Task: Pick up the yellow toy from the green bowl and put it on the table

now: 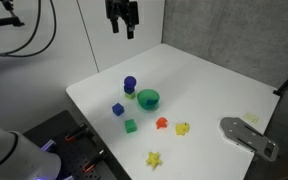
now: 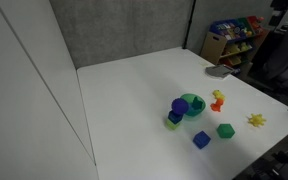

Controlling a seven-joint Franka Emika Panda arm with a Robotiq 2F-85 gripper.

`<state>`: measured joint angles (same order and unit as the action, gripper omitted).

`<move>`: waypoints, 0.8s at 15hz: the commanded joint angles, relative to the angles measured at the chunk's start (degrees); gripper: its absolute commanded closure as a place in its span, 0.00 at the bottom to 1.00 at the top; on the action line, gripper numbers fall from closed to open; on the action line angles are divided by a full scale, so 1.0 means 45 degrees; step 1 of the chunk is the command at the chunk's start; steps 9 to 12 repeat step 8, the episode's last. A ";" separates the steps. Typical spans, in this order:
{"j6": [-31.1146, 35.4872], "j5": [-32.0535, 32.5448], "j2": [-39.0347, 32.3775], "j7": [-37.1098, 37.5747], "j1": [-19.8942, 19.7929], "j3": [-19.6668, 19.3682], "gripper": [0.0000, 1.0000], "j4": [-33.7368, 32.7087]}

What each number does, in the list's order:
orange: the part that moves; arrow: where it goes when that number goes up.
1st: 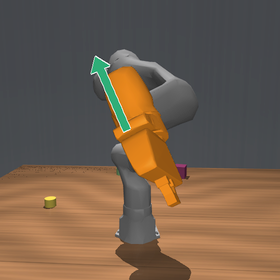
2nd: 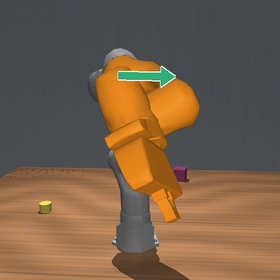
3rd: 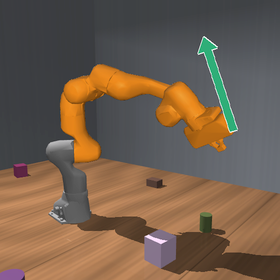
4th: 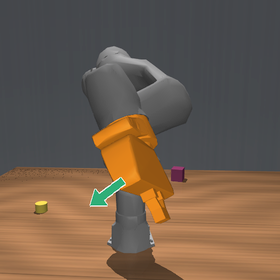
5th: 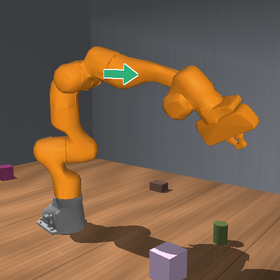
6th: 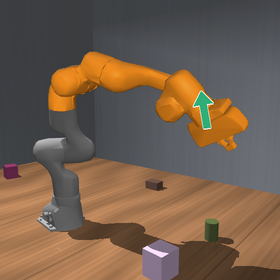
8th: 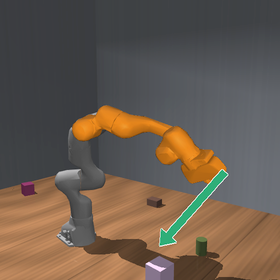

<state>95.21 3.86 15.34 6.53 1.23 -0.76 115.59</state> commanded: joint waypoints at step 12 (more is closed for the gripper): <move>-0.0226 -0.0261 0.1550 -0.0691 -0.0170 0.0013 0.00 0.1370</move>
